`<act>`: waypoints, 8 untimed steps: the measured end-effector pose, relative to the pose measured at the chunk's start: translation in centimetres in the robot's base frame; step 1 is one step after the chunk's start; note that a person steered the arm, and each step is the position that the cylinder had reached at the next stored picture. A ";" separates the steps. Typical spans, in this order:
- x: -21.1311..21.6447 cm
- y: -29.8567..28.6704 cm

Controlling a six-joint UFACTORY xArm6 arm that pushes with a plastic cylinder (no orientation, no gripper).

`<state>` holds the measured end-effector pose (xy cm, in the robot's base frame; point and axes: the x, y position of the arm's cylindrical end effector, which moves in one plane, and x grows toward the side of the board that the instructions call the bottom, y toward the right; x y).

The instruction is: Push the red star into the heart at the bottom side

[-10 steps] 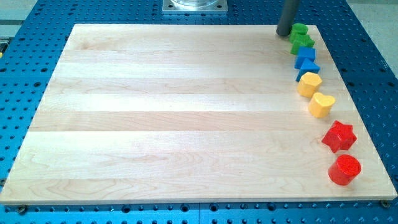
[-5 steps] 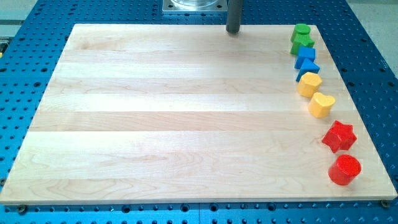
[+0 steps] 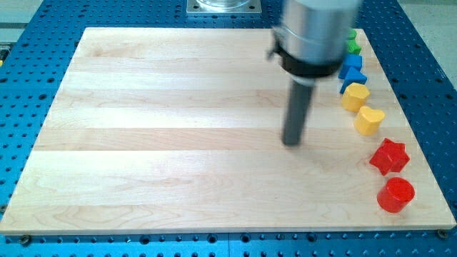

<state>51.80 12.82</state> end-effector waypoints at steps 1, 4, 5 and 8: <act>8.8 6.9; 10.0 10.6; 9.7 18.7; 4.3 17.3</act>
<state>56.10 30.15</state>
